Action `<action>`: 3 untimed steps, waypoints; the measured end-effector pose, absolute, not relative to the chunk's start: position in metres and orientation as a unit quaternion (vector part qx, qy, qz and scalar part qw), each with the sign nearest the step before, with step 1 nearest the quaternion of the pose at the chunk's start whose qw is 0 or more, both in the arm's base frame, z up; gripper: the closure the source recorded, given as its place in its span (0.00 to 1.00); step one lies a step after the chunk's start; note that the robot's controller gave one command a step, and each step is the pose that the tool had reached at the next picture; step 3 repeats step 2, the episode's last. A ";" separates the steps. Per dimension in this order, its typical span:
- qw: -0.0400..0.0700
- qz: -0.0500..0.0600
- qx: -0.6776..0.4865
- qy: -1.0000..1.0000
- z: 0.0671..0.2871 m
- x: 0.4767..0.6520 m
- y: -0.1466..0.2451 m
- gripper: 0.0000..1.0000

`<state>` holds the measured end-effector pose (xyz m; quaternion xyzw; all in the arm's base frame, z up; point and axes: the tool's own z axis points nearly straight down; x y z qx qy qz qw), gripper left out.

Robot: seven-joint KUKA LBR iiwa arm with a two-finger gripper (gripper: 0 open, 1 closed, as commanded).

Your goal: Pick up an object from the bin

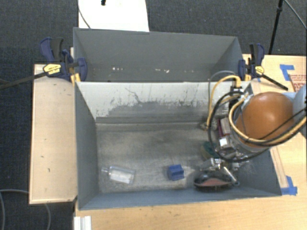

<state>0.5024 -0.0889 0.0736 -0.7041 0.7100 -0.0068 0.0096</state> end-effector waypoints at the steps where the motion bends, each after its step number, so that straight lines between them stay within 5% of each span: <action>1: 0.006 -0.004 -0.702 0.712 0.073 0.500 -0.089 1.00; 2: 0.003 -0.003 -0.708 0.706 0.208 0.502 -0.082 1.00; 3: 0.003 -0.003 -0.708 0.706 0.208 0.502 -0.082 1.00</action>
Offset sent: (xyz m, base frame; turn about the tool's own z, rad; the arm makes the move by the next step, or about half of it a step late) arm 0.0000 0.0000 0.0000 0.0000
